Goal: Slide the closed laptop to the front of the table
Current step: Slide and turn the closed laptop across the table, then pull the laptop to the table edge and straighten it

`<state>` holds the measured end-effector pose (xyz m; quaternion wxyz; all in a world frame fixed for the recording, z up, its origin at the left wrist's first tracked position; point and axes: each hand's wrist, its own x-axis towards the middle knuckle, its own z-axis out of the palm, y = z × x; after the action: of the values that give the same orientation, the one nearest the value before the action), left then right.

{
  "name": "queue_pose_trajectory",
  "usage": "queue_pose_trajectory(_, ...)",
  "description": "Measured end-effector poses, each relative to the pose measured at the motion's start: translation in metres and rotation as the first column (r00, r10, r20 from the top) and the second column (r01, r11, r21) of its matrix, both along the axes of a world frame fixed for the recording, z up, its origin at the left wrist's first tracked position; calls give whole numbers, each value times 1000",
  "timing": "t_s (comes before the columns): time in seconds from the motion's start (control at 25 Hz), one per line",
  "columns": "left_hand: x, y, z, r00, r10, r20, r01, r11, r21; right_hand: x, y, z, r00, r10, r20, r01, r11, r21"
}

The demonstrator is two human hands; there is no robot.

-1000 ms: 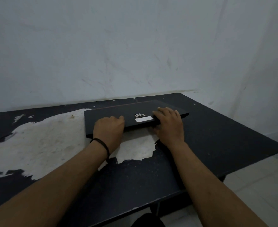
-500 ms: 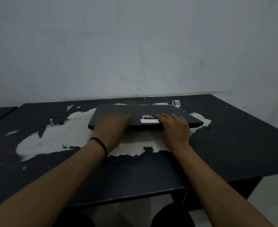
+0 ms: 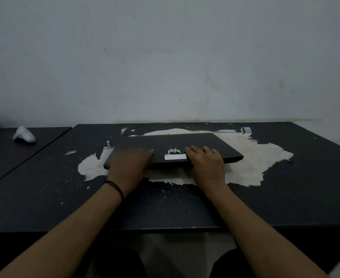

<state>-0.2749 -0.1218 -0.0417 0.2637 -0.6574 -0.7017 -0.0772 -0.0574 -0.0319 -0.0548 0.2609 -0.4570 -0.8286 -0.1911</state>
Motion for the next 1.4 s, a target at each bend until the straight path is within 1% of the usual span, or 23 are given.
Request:
queue_pose_trajectory(0.12,-13,3,-7,998,-46,-39,45,999,-22,4,3,-3,996,82,30,-82,996,-24)
queue_pose_trajectory(0.2,-17,5,-15,992,-90,-92,88,996,-27,12,2,-3,989,140,52,-134,985,-104)
queue_pose_trajectory(0.28,-19,6,-21,989,-98,-112,96,995,-17,17,1,-2,982,173,72,-158,971,-178)
queue_pose_trajectory(0.44,-17,3,-23,989,-123,-77,123,992,-11,23,-2,-2,975,221,3,-213,943,-257)
queue_pose_trajectory(0.6,-14,-5,-19,993,-108,-38,107,994,-10,26,-4,-3,974,223,33,-205,937,-284)
queue_pose_trajectory(0.76,-11,-9,-18,996,-89,1,89,996,-25,28,-4,-5,969,246,6,-229,912,-339)
queue_pose_trajectory(0.96,-11,-12,-17,998,-58,14,58,998,-33,27,-7,-8,972,235,-14,-225,905,-361)
queue_pose_trajectory(1.04,-8,-16,-15,997,-58,46,60,997,-40,26,-8,-7,973,227,-37,-225,899,-376)
queue_pose_trajectory(1.08,-6,-19,-16,995,-47,88,50,998,-25,27,-10,-5,974,208,-88,-226,898,-378)
queue_pose_trajectory(1.12,-5,-22,-18,987,-17,159,13,1000,27,30,-11,-3,971,165,-173,-219,905,-364)
queue_pose_trajectory(1.16,-4,-26,-20,965,35,259,-61,994,94,36,-12,-1,956,88,-280,-182,926,-331)
queue_pose_trajectory(1.2,-4,-29,-22,920,99,378,-164,976,143,43,-12,0,925,-21,-380,-101,949,-298)
queue_pose_trajectory(1.24,-4,-30,-23,844,166,510,-266,955,129,50,-10,1,885,-150,-441,13,954,-299)
queue_pose_trajectory(1.28,-1,-31,-25,756,224,615,-333,941,67,57,-10,0,849,-285,-445,125,926,-356)
queue_pose_trajectory(1.32,1,-31,-25,692,263,672,-364,931,11,61,-9,0,821,-390,-416,194,877,-439)
queue_pose_trajectory(1.36,3,-32,-25,649,279,708,-376,927,-21,62,-8,-3,806,-448,-388,213,830,-515)
queue_pose_trajectory(1.4,5,-32,-24,607,278,744,-387,922,-29,62,-7,-7,796,-472,-379,208,802,-560)
